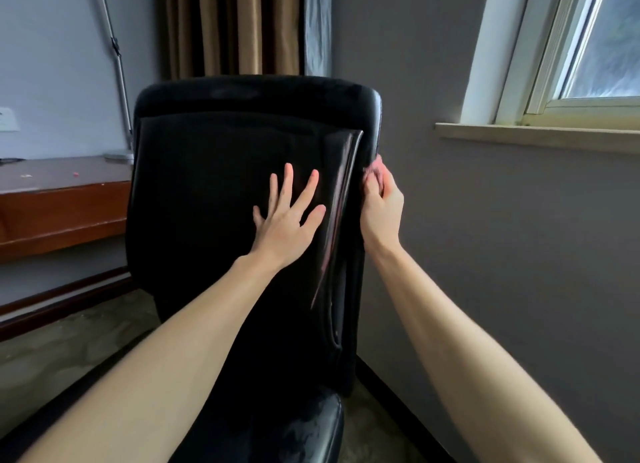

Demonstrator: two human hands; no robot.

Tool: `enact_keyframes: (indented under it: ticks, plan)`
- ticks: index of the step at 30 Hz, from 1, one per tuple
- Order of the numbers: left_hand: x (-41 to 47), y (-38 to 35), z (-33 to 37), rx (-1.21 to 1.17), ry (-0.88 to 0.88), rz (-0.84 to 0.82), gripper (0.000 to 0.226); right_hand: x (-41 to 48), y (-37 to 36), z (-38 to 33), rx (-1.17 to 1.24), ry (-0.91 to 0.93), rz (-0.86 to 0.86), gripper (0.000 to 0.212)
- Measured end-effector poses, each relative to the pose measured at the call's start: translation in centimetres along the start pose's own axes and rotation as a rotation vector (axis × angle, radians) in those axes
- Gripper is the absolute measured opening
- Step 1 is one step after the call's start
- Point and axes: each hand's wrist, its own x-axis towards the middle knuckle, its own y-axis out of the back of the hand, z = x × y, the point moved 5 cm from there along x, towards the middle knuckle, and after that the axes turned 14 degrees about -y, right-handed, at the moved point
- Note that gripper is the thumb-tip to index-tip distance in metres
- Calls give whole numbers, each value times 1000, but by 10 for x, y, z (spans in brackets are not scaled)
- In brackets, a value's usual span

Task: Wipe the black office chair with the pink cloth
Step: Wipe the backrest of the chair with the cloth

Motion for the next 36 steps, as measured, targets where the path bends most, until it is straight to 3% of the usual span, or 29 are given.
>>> enact_keyframes:
  ticks: [3, 7, 12, 17, 20, 23, 29, 36]
  plan:
    - [2, -2, -2, -14, -4, -3, 58, -21, 13, 34, -23, -57, -16, 35]
    - [1, 0, -3, -15, -14, 4, 58, -21, 24, 23, -139, -53, -12, 32]
    - [-1, 6, -2, -6, 5, -18, 58, -8, 22, -34, -251, 174, 123, 20]
    - [-1, 5, 0, -14, 5, -12, 59, 17, -8, -91, -616, 427, 157, 39]
    - [-1, 6, -1, -7, 0, -14, 59, 24, -19, -99, -839, 499, 177, 24]
    - [-1, 10, -5, 15, -11, -18, 59, 18, -28, -86, -965, 576, 148, 24]
    - [0, 5, -4, 56, -26, 10, 60, -14, -14, -33, -943, 771, 205, 24]
    - [7, 28, -24, 236, -150, 18, 77, 22, -30, -73, -968, 789, 262, 25]
